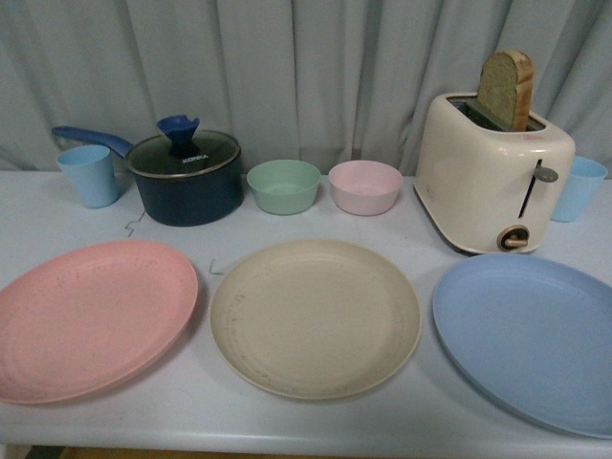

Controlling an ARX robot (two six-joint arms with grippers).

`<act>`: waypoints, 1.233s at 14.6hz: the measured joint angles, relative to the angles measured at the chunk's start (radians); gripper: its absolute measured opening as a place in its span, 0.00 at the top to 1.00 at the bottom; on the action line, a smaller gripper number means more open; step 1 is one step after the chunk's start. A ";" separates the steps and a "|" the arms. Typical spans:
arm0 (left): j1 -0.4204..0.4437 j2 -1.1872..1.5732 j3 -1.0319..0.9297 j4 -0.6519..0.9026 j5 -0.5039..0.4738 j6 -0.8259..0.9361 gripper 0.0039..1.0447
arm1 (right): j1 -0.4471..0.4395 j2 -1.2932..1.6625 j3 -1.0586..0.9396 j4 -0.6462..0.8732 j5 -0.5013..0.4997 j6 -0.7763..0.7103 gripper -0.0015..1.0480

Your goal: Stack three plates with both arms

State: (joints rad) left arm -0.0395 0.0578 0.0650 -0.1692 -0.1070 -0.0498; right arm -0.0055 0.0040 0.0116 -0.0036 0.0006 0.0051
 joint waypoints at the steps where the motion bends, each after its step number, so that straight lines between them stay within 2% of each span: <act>1: -0.059 0.227 0.119 -0.185 -0.168 -0.063 0.06 | 0.000 0.000 0.000 -0.001 0.001 -0.001 0.06; 2: 0.012 0.451 0.224 -0.220 -0.247 -0.084 0.06 | 0.000 0.000 0.000 0.002 -0.001 -0.002 0.06; 3: 0.071 0.588 0.283 -0.181 -0.220 -0.075 0.06 | 0.000 0.000 0.000 -0.001 -0.001 -0.002 0.06; 4: 0.137 0.861 0.404 -0.112 -0.057 -0.017 0.06 | 0.001 0.000 0.000 0.000 0.000 -0.002 0.06; 6: 0.200 1.109 0.515 -0.043 0.045 0.032 0.06 | 0.001 0.000 0.000 0.000 -0.001 -0.002 0.06; 8: 0.235 1.336 0.646 -0.027 0.102 0.051 0.06 | 0.001 0.000 0.000 0.000 -0.001 -0.002 0.06; 11: 0.294 1.725 0.853 -0.009 0.137 0.111 0.06 | 0.001 0.000 0.000 0.000 -0.001 -0.002 0.06; 13: 0.326 1.863 0.957 0.006 0.165 0.110 0.06 | 0.001 0.000 0.000 0.000 0.000 -0.002 0.06; 18: 0.343 1.976 1.037 0.004 0.236 0.068 0.06 | 0.001 0.000 0.000 0.000 0.000 -0.002 0.06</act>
State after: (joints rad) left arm 0.3035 2.0335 1.1023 -0.1650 0.1291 0.0181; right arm -0.0048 0.0040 0.0116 -0.0036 0.0002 0.0029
